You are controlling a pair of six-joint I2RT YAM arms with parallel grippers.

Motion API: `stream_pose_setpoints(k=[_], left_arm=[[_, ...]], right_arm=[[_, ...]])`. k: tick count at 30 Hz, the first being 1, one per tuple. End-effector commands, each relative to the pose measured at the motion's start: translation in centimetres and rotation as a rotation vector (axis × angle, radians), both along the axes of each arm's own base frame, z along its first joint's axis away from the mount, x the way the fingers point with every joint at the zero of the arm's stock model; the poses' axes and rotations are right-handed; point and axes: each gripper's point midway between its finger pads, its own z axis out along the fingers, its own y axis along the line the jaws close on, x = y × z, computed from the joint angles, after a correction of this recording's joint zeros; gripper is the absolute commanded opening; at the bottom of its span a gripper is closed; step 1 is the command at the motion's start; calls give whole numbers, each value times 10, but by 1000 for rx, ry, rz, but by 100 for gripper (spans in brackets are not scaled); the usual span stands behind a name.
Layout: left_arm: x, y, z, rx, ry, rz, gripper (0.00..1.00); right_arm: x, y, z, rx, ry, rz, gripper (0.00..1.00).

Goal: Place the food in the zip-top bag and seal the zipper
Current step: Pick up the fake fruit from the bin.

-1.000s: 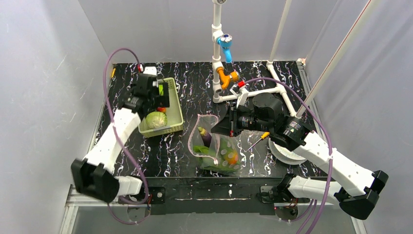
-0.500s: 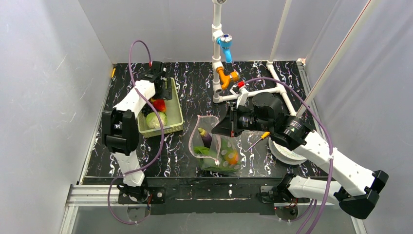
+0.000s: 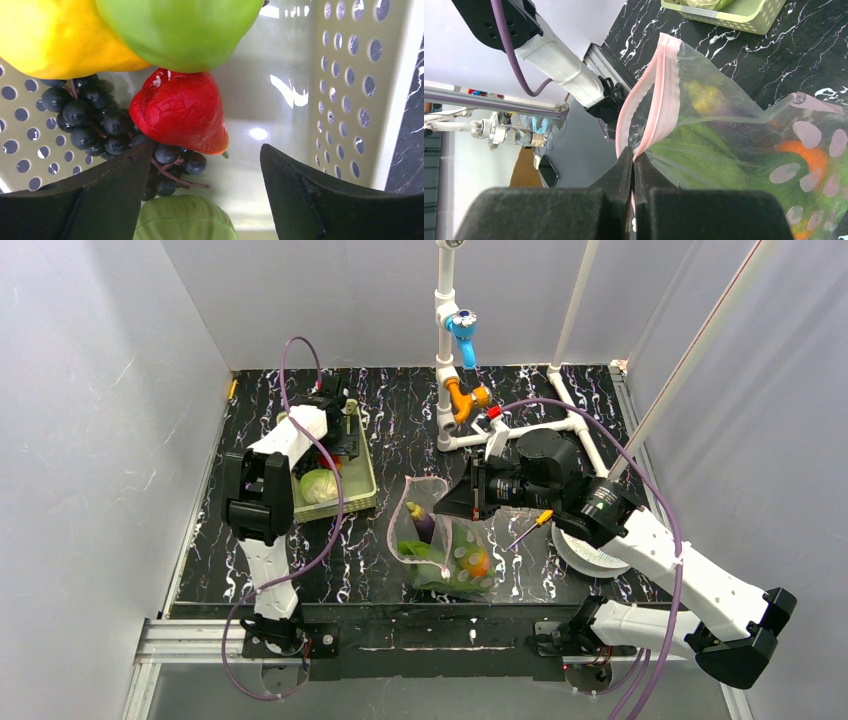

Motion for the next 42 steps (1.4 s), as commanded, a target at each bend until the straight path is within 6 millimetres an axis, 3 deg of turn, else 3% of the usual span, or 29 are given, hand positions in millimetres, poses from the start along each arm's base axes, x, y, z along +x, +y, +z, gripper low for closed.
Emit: stream_pose_setpoints(k=[1,6,8,10,18,22,29,42], left_arm=[[0,4,18,10,-24,-21,79],[0,8,8,19,5,-20,78],[0,7,3,5,20,-33,68],[-1,7,0,9,37,-45,64],[1,17,-11,64,50,-49,69],[4,18,-12,74,45,-79,54],[7,12,18,31,-48,-96,26],[-4,-4,70,-78,-177,-130,11]], right_arm=[[-2,0,26,75,-54,5,1],[-4,-1,26,79,-48,10,1],[-5,-1,26,79,-46,12,1],[-6,-1,26,79,-45,12,1],[-6,-1,22,73,-34,10,1],[-5,0,20,71,-31,11,1],[-5,0,15,66,-25,11,1],[-3,4,11,59,-15,16,1]])
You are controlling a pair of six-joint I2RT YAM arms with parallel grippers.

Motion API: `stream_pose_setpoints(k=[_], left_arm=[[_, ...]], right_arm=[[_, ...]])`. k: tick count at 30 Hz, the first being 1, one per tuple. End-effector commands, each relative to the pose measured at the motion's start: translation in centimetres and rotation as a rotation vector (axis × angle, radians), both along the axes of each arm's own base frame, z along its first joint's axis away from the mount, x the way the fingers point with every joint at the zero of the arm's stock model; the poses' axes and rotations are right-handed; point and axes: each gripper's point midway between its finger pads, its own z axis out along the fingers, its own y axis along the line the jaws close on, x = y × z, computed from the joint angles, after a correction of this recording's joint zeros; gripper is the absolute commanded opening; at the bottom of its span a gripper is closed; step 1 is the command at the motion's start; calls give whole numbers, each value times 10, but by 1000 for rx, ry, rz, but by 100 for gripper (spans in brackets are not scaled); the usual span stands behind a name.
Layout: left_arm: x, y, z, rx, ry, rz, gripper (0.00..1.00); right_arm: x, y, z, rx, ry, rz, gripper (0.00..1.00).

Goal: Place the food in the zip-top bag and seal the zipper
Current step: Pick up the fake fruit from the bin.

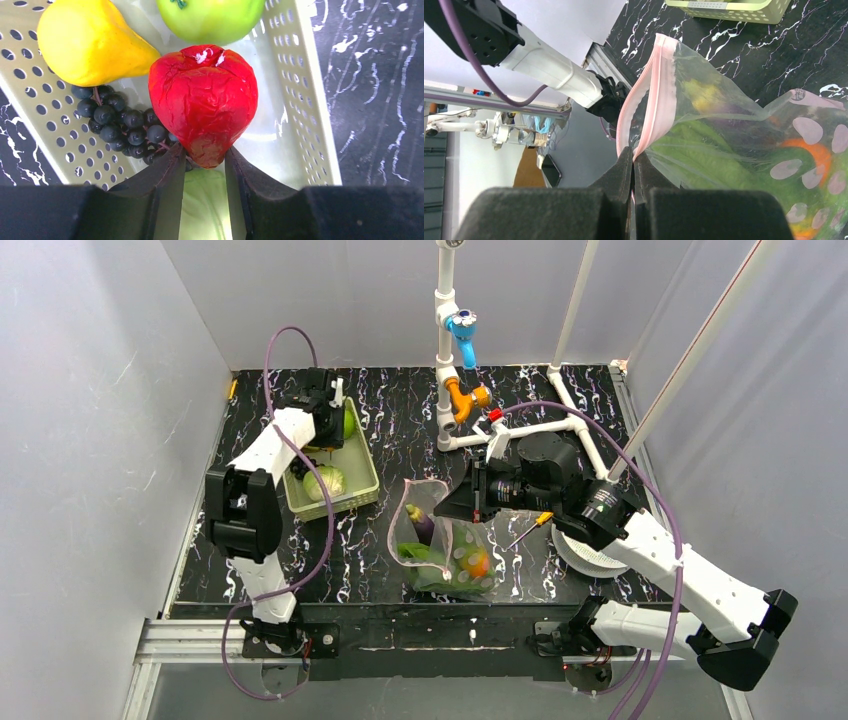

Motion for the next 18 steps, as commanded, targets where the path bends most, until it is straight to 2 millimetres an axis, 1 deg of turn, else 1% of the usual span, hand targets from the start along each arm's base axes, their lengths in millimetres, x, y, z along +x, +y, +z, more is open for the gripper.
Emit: stream_pose_setpoints(k=[1,3,4,6,8,9,10,12,14,16,18], left_arm=[[-9,-6,37,-64,-82,-15,11],[-16,-12,47,-108,-98,-25,11],[-23,-19,54,-150,-102,-32,11],[-46,-39,76,-283,-110,-79,11],[-78,-61,101,-440,-119,-128,11],[-98,-74,115,-531,-125,-165,12],[-119,-91,129,-648,-125,-222,12],[-159,-110,155,-818,-152,-307,13],[-196,-122,176,-955,-183,-374,15],[-225,-128,191,-1043,-211,-420,16],[-250,-132,204,-1124,-215,-457,17]], right_arm=[[-1,5,15,50,-30,21,1],[-1,5,16,53,-33,19,1],[-1,5,18,55,-36,16,1],[1,3,22,61,-47,7,1],[2,2,27,64,-63,-1,1],[2,1,30,64,-71,-3,1],[3,1,31,63,-77,-7,1],[6,1,30,59,-90,-13,1],[10,4,24,50,-92,-23,1],[13,8,20,47,-85,-21,1],[15,14,18,48,-77,-8,1]])
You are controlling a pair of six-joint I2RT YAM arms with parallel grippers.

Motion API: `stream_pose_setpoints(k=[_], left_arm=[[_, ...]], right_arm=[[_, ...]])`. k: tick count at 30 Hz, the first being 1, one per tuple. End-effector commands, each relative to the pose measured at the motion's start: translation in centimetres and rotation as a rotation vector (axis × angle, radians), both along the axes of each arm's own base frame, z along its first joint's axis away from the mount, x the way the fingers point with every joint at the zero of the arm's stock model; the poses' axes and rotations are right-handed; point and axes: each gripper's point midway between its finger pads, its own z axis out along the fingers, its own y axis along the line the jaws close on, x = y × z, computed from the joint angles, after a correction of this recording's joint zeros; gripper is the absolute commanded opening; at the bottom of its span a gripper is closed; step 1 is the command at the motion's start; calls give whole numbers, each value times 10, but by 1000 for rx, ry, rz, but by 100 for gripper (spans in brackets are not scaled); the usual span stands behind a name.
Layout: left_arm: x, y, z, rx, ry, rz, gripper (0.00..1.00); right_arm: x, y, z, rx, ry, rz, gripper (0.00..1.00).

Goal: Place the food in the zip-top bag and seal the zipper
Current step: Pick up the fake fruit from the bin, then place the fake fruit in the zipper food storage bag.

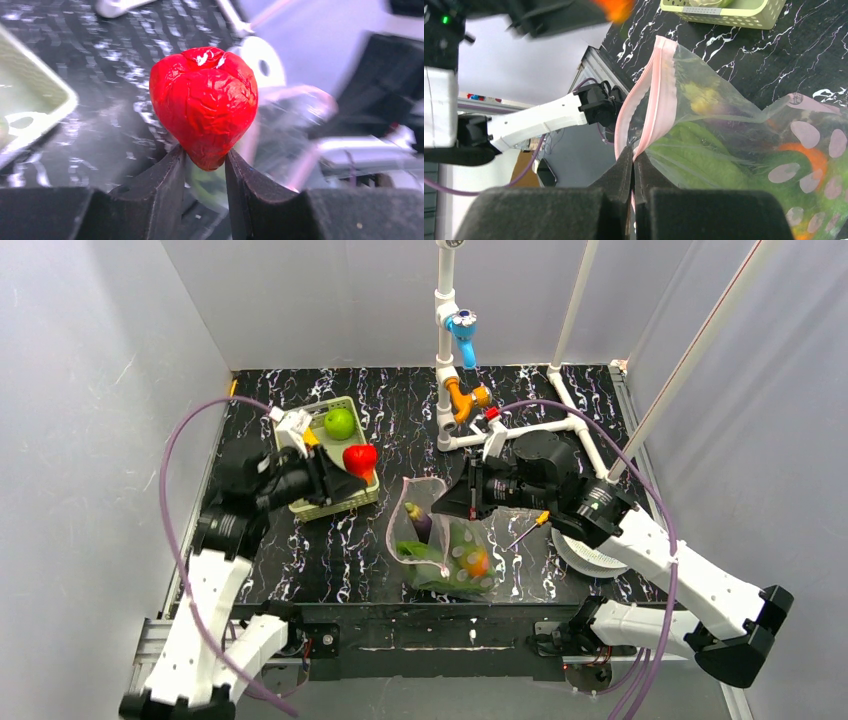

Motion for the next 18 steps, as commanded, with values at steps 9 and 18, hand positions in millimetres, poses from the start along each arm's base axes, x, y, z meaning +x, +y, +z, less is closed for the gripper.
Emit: stream_pose_setpoints(k=[9,18], left_arm=[[-124,-42,50,-349,99,-423,13],[-122,-83,-2,-197,280,-405,17]], right_arm=[[15,12,29,61,-97,-7,1],[11,8,51,103,-139,-3,1]])
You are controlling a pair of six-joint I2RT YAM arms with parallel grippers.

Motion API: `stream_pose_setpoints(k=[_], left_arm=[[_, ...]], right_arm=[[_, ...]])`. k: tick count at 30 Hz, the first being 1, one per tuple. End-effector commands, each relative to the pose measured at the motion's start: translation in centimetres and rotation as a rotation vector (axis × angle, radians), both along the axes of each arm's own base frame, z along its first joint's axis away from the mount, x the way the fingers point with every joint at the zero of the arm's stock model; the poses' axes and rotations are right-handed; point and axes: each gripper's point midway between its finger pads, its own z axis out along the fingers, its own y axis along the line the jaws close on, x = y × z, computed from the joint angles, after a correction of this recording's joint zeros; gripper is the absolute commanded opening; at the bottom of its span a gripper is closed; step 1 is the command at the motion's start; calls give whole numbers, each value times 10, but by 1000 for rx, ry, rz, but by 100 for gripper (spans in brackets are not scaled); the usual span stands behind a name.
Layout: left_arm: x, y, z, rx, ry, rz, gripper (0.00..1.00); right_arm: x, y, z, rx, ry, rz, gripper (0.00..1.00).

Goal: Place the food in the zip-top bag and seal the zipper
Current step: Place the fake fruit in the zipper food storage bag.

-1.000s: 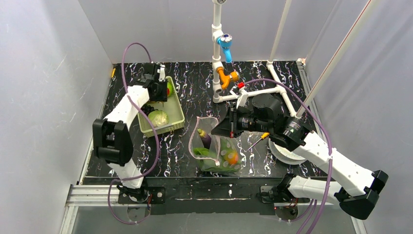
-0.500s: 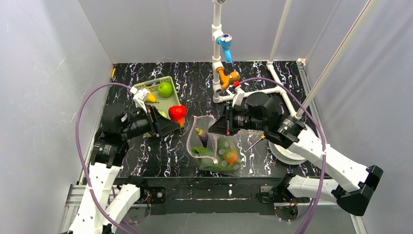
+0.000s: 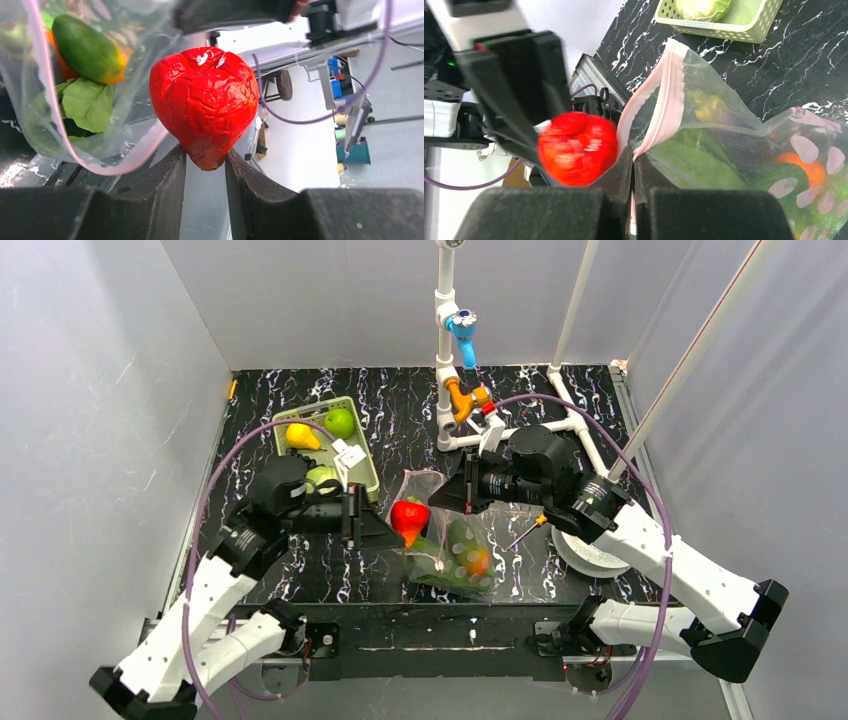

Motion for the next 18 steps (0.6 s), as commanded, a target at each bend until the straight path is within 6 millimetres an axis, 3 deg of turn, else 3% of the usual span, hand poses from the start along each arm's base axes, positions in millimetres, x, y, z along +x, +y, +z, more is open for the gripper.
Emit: stream_pose_setpoints(k=[1,3,6,13,18], left_arm=[[20,-8,-41,158,113,101,19],[32,0,-51,226,106,181,20],[40,-1,-48,230,94,212,25],[38,-15,-45,206,170,142,35],[37,-13,-37,183,152,161,61]], right_arm=[[-5,0,55,127,-114,27,1],[-10,0,61,151,-119,48,1],[-17,1,65,174,-117,85,1],[-32,9,61,198,-80,184,1],[-34,12,55,189,-60,203,1]])
